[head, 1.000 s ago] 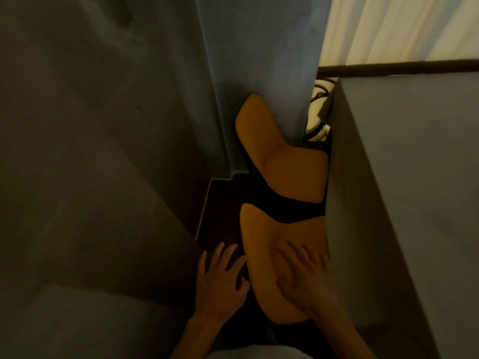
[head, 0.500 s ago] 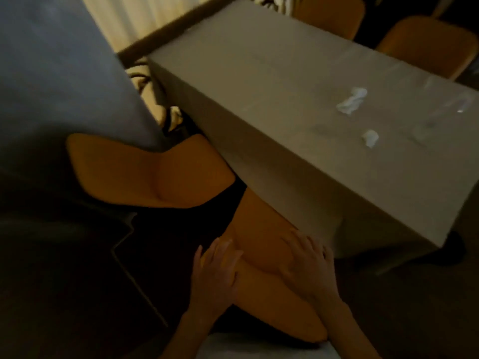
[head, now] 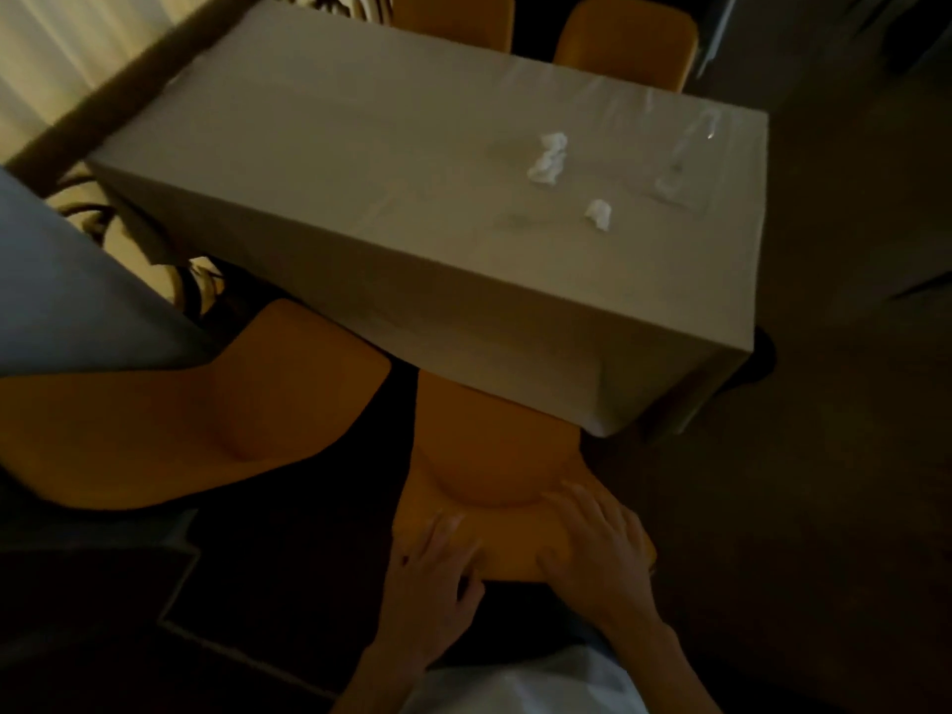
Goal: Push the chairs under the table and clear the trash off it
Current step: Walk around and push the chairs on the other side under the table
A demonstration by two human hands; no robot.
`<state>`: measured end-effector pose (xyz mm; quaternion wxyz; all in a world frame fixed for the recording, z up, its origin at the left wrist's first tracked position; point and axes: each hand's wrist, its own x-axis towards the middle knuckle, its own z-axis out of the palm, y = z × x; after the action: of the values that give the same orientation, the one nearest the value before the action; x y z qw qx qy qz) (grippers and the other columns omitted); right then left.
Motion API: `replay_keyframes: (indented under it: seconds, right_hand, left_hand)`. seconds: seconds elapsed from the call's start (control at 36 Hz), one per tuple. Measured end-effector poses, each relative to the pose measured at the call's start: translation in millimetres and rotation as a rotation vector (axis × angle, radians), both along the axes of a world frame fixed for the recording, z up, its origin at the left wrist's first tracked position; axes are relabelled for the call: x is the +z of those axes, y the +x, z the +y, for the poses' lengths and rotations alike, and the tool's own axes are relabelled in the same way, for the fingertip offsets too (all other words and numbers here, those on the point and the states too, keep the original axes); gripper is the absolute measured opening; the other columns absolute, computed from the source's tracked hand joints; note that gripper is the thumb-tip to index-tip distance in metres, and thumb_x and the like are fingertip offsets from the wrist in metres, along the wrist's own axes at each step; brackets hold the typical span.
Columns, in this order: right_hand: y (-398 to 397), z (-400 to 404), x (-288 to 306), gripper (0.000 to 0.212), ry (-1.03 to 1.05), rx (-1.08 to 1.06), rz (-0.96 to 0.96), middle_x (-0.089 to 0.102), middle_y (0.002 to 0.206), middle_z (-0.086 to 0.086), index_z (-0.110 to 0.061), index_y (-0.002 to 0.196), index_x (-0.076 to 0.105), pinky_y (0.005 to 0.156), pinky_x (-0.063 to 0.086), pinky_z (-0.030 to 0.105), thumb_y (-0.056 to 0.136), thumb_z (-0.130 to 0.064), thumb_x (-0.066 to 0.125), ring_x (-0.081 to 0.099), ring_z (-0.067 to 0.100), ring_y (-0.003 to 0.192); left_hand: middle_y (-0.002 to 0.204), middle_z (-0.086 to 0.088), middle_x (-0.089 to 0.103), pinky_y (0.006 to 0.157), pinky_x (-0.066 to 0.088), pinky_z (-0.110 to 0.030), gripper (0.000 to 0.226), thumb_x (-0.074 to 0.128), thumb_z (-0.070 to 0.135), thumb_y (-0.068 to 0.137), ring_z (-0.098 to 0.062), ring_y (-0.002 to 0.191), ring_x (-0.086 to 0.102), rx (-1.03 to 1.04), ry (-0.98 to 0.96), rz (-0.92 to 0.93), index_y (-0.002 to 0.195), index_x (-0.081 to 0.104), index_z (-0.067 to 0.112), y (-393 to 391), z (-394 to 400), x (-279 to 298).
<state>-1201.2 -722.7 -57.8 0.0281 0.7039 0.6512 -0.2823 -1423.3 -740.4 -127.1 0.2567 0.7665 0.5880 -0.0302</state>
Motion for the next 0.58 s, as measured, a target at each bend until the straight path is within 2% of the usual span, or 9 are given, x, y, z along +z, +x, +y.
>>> replay_keyframes:
  seconds: [0.08, 0.14, 0.19, 0.25, 0.31, 0.39, 0.44, 0.53, 0.58]
  right_hand:
    - [-2.9, -18.8, -13.3, 0.063, -0.069, 0.003, 0.01, 0.025, 0.158, -0.01, -0.04, 0.146, 0.029, 0.116, 0.017, 0.049, 0.086, -0.059, 0.035, 0.022, 0.018, 0.144]
    - [-3.0, -30.5, -26.8, 0.065, -0.108, 0.007, 0.007, 0.027, 0.157, -0.01, -0.042, 0.146, 0.03, 0.117, 0.015, 0.05, 0.087, -0.07, 0.024, 0.023, 0.018, 0.144]
    - [-2.1, -41.1, -39.2, 0.077, -0.138, 0.015, -0.014, 0.029, 0.157, -0.012, -0.044, 0.145, 0.032, 0.119, 0.012, 0.05, 0.083, -0.08, 0.004, 0.022, 0.016, 0.145]
    - [-0.1, -49.4, -48.2, 0.088, -0.117, 0.017, -0.033, 0.033, 0.155, -0.015, -0.045, 0.144, 0.034, 0.119, 0.01, 0.049, 0.077, -0.082, -0.01, 0.024, 0.014, 0.144]
    - [2.7, -53.4, -52.5, 0.086, -0.094, -0.002, -0.041, 0.036, 0.152, -0.017, -0.047, 0.143, 0.036, 0.119, 0.009, 0.048, 0.078, -0.082, -0.008, 0.026, 0.011, 0.143]
    - [11.1, -56.4, -53.7, 0.071, -0.08, -0.028, -0.044, 0.044, 0.147, -0.016, -0.049, 0.137, 0.041, 0.116, 0.014, 0.051, 0.085, -0.082, 0.006, 0.035, 0.012, 0.139]
    - [16.2, -58.7, -55.2, 0.065, -0.078, -0.045, -0.048, 0.048, 0.144, -0.014, -0.05, 0.134, 0.044, 0.114, 0.017, 0.052, 0.087, -0.082, 0.012, 0.041, 0.014, 0.136]
    - [20.4, -57.4, -57.1, 0.059, -0.082, -0.043, -0.063, 0.053, 0.138, -0.015, -0.054, 0.131, 0.045, 0.11, 0.012, 0.051, 0.088, -0.082, 0.017, 0.047, 0.015, 0.13]
    - [20.9, -55.5, -58.0, 0.054, -0.094, -0.034, -0.074, 0.057, 0.131, -0.014, -0.053, 0.128, 0.047, 0.105, 0.017, 0.052, 0.09, -0.079, 0.02, 0.053, 0.016, 0.122]
  left_hand:
    - [0.158, 0.007, 0.027, 0.12, 0.007, -0.05, 0.06, 0.01, 0.061, 0.09, -0.016, 0.148, 0.012, 0.022, -0.085, -0.013, 0.136, 0.044, 0.045, 3.3, -3.5, 3.4]
    - [0.157, 0.01, 0.027, 0.119, -0.002, -0.046, 0.068, 0.0, 0.065, 0.087, -0.014, 0.148, 0.012, 0.02, -0.112, -0.014, 0.138, 0.041, 0.046, 2.2, -5.9, 0.7]
    - [0.149, 0.013, 0.039, 0.115, -0.003, -0.042, 0.066, -0.004, 0.067, 0.091, -0.013, 0.143, 0.027, 0.031, -0.117, 0.006, 0.134, 0.042, 0.049, 1.8, -9.3, -1.9]
    - [0.135, 0.015, 0.053, 0.11, 0.008, -0.042, 0.05, 0.008, 0.063, 0.098, -0.012, 0.131, 0.046, 0.057, -0.146, 0.034, 0.127, 0.047, 0.05, 2.2, -12.8, -4.6]
    - [0.127, 0.014, 0.06, 0.105, 0.018, -0.045, 0.041, 0.02, 0.062, 0.099, -0.014, 0.121, 0.055, 0.081, -0.139, 0.067, 0.123, 0.05, 0.049, 2.7, -15.0, -5.9]
    - [0.127, 0.009, 0.06, 0.106, 0.019, -0.05, 0.043, 0.025, 0.065, 0.097, -0.018, 0.122, 0.055, 0.067, -0.121, 0.09, 0.124, 0.052, 0.045, 4.9, -20.1, -6.9]
    - [0.128, 0.006, 0.058, 0.109, 0.017, -0.052, 0.044, 0.025, 0.066, 0.097, -0.021, 0.123, 0.053, 0.065, -0.096, 0.125, 0.124, 0.051, 0.045, 6.4, -23.5, -10.0]
    - [0.127, -0.002, 0.054, 0.112, 0.009, -0.055, 0.047, 0.018, 0.065, 0.097, -0.026, 0.122, 0.047, 0.124, -0.101, 0.191, 0.12, 0.053, 0.044, 15.2, -26.9, -18.5]
    - [0.124, -0.006, 0.051, 0.113, 0.002, -0.056, 0.049, 0.012, 0.063, 0.098, -0.029, 0.12, 0.043, 0.161, -0.084, 0.205, 0.117, 0.052, 0.042, 21.6, -27.9, -22.7]
